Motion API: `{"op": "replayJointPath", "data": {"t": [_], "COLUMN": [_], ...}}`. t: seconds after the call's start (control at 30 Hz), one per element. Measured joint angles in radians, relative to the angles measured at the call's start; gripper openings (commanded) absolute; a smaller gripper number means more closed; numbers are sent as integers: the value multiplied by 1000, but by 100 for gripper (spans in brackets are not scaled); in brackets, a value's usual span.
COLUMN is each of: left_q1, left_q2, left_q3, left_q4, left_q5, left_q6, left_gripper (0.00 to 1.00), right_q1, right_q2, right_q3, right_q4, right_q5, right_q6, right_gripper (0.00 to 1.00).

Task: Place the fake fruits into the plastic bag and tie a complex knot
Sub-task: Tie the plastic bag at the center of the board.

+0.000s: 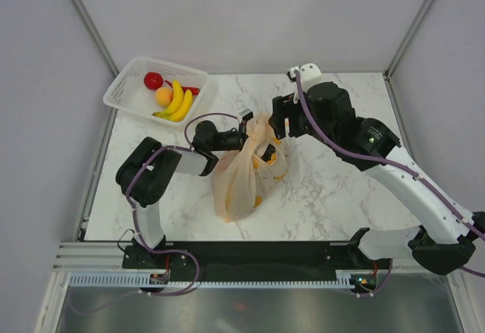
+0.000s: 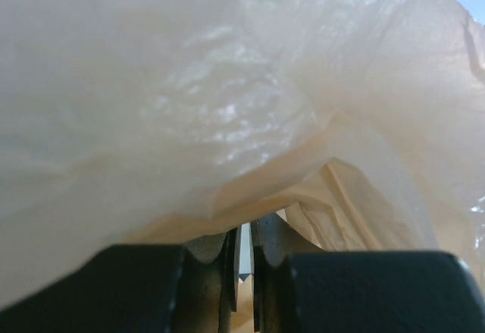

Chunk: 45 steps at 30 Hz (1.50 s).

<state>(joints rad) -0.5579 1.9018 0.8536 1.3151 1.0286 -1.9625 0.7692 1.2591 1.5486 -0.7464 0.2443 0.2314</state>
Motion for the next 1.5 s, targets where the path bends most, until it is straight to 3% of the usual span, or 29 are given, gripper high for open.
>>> {"op": "replayJointPath", "data": {"t": [0.23,0.53,0.8,0.87,1.1,1.3,1.5], "left_q1": [0,0,0,0,-1,-1,-1], "left_q2": [0,0,3,3,3,3,3], "left_q3": [0,0,0,0,0,0,0], "left_q4": [0,0,0,0,0,0,0], "left_q5": [0,-1,-2,-2,-2,-2,-2], "left_q6": [0,0,0,0,0,0,0], "left_gripper": [14,14,14,14,14,14,14], "right_q1": [131,138,138,138,138,138,138], "right_q2": [59,197,204,199,151,118,111], "right_q3": [134,140,114,95,36,-7,-84], "right_q4": [-25,-48,-45,-45,-45,-40,-41], "right_q5": [-14,5,9,10,13,19,27], "right_q6": [12,35,53,57,69,72,72], "right_gripper": [74,73,33,31,8,0,0]}}
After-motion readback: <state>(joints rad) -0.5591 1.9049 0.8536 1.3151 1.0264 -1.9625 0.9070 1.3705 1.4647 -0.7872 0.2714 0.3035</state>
